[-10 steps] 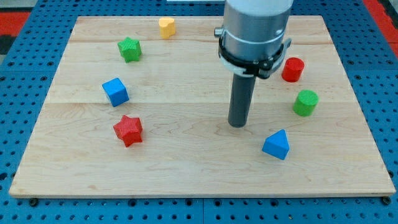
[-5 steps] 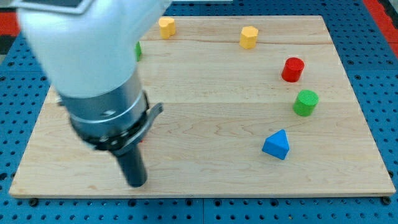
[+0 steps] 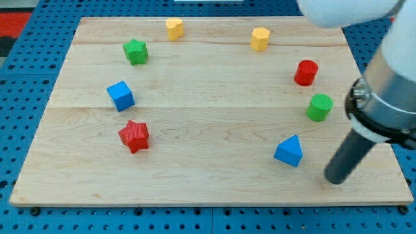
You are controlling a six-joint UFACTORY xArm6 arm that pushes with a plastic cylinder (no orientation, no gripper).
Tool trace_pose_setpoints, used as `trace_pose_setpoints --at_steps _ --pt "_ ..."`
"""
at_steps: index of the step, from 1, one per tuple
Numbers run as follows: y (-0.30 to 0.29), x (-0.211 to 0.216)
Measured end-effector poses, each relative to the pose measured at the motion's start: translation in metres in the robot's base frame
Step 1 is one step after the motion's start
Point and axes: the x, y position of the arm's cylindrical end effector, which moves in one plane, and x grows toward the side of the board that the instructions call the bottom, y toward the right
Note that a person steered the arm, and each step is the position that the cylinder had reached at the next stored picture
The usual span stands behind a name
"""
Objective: Adjust the blue triangle and red star to form a circle
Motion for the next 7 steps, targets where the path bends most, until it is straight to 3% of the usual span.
trace_pose_setpoints --at_steps 1,3,4,5,6,7 --pt "-0.068 -0.005" --pt "0.004 -0.011" --pt "-0.02 -0.012" --pt "-0.04 -0.044" --pt "-0.043 -0.063" --pt "-0.012 -0.053"
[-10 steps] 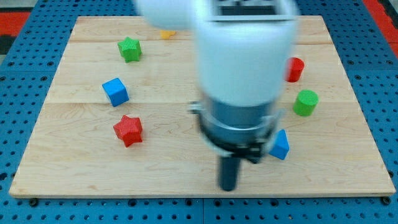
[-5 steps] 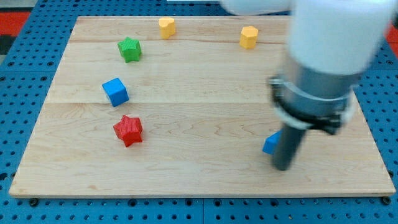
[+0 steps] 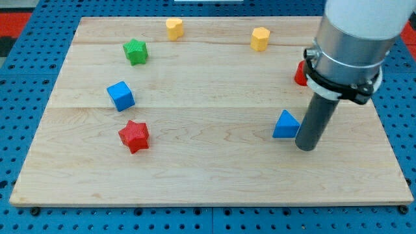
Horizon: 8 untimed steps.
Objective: Adjust the blue triangle and red star to form a circle
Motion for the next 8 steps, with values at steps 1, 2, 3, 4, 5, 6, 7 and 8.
trace_pose_setpoints --at_steps 1,2,3,4,5,6,7,8 --pt "0.001 -0.003" --pt "0.012 -0.029" --pt "0.007 -0.043" --pt "-0.049 -0.028" --pt "-0.067 -0.039" --pt "-0.086 0.004" --pt "-0.162 0.062" --pt "-0.284 0.071"
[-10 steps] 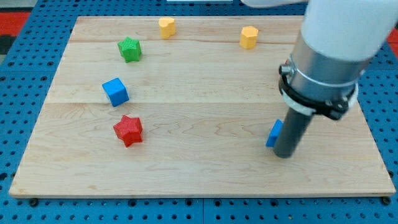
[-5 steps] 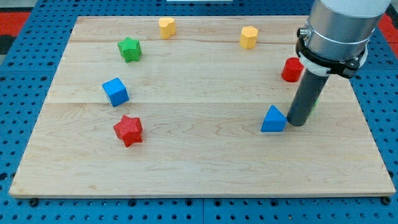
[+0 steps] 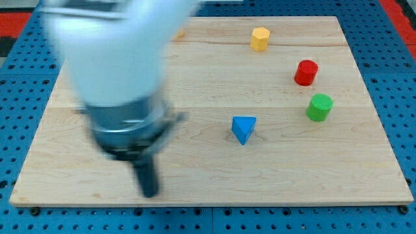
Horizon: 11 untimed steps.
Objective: Adjust the blue triangle and red star to form a circle
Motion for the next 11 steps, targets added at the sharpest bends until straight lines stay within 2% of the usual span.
trace_pose_setpoints --at_steps 1,2,3,4,5,7,9,10,11 --pt "-0.056 -0.015" --pt "-0.034 -0.046" --pt "-0.01 -0.048" --pt "-0.072 -0.041" --pt "-0.071 -0.071" --pt "-0.016 -0.076" --pt "0.014 -0.083" --pt "0.027 -0.084" --pt "0.016 -0.072"
